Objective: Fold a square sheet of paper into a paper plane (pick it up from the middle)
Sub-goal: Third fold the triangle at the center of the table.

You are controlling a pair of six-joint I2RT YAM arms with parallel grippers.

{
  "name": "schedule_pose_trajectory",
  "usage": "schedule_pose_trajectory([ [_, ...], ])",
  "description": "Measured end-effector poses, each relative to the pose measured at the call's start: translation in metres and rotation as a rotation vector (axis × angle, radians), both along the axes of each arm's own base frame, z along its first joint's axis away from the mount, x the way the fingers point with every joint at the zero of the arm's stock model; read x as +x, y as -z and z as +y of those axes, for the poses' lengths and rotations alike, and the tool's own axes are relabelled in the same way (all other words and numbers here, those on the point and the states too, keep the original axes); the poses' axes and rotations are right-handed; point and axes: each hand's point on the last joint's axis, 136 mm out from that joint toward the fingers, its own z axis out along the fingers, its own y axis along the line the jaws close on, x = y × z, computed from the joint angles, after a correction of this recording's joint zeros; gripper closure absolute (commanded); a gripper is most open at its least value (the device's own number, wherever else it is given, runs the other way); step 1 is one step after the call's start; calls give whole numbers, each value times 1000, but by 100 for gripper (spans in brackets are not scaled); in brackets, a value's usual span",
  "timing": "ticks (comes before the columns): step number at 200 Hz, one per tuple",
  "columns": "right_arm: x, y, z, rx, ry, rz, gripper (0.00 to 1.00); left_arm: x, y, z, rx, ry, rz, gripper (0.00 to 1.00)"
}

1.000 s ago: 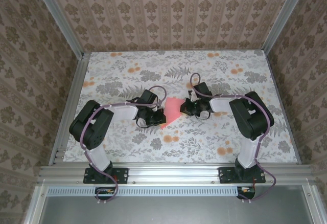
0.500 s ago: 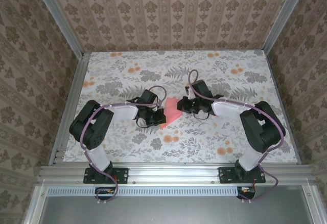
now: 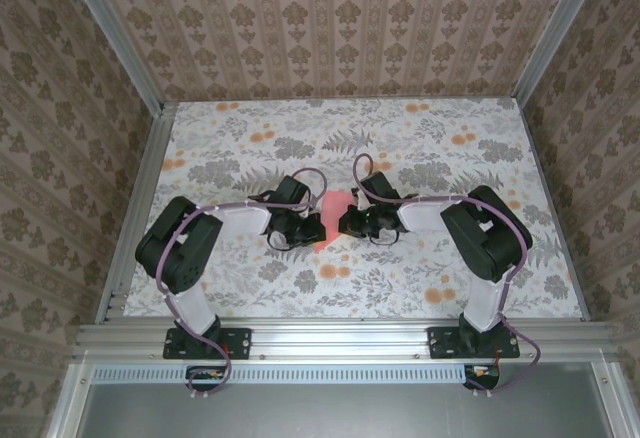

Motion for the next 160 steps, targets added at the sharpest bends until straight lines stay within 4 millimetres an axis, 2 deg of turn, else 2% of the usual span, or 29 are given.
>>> schedule_pose_trajectory([
  [36, 0, 0, 0, 0, 0, 0, 93, -6, 0, -5, -1, 15, 3, 87],
  [93, 4, 0, 0, -3, 5, -3, 94, -4, -2, -10, -13, 18, 7, 87],
  [160, 7, 1, 2, -4, 5, 1, 96, 1, -10, -15, -24, 19, -22, 90],
])
